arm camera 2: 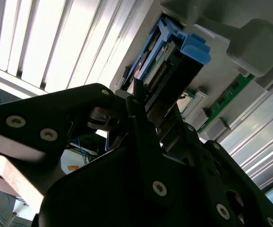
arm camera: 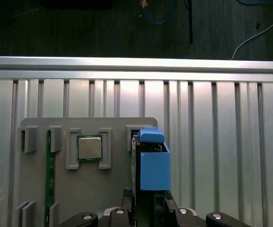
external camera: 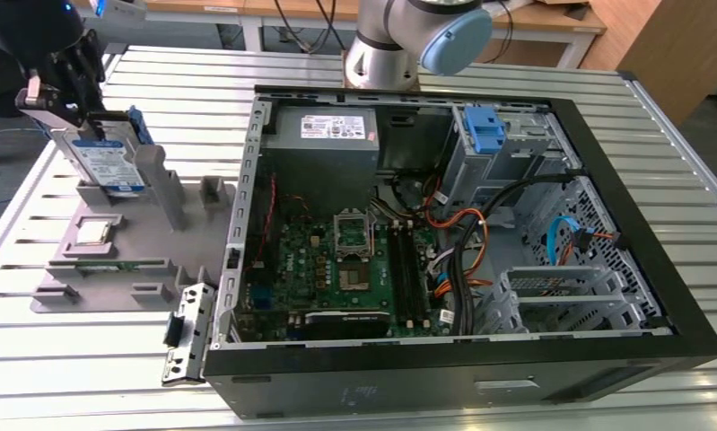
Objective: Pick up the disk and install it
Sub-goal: 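Pick up the disk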
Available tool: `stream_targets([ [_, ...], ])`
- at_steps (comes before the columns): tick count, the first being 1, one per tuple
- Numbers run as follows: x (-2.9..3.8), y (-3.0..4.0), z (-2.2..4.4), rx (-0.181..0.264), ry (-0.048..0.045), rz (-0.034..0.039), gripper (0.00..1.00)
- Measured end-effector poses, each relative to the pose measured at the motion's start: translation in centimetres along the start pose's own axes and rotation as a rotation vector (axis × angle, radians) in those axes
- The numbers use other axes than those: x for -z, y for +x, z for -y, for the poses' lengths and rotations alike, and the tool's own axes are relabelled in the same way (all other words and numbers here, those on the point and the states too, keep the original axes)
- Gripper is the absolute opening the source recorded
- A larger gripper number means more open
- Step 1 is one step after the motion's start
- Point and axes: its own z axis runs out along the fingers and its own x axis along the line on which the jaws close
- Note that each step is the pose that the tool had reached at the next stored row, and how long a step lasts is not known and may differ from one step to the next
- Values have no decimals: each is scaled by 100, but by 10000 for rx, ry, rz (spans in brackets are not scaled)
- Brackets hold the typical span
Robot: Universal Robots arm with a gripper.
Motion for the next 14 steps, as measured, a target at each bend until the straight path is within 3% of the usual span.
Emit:
stream_targets([
  [7, 195, -12, -7, 0, -1, -1, 35],
  [14, 211, -13, -7, -1, 1, 0, 35],
])
